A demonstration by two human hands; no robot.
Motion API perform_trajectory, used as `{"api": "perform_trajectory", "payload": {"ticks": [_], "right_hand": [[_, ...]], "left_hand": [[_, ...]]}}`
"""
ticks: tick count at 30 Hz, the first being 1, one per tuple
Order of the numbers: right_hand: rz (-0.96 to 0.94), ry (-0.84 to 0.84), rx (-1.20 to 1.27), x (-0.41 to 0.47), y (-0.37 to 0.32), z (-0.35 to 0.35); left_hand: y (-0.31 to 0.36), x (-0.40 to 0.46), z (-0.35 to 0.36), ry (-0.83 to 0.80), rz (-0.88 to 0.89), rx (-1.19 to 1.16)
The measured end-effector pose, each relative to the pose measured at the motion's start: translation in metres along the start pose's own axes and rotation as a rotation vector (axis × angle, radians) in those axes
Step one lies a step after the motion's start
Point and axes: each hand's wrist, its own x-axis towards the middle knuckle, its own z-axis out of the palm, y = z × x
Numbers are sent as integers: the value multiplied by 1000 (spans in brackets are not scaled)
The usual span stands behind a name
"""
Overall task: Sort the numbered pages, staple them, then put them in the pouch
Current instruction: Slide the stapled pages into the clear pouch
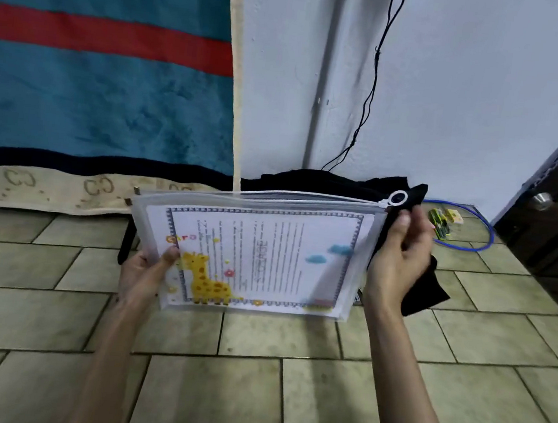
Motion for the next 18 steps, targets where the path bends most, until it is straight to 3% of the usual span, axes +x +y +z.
{"api": "perform_trajectory", "payload": {"ticks": [2, 6, 8, 10, 11, 12, 14, 16, 18], "right_hand": [[225, -158, -6, 11, 12, -4], [257, -233, 8, 17, 22, -4], [295, -252, 67, 18, 27, -3], [332, -262, 133, 18, 27, -4], [338, -251, 160, 18, 27, -5], [335, -240, 181, 19, 26, -5], [327, -230, 218, 19, 25, -4], [346, -238, 279, 17, 24, -5], [358, -269, 313, 18, 26, -7]], "left_hand": [[2, -1, 0, -4, -19, 13], [17, -6, 0, -28, -4, 88], [37, -9, 3, 144, 130, 63], [68, -18, 14, 435, 400, 26], [87, -25, 26, 506, 559, 55], [105, -33, 43, 472, 707, 110], [138, -50, 88, 147, 920, 301], [159, -65, 138, -221, 965, 651], [163, -73, 179, -447, 917, 937]]}}
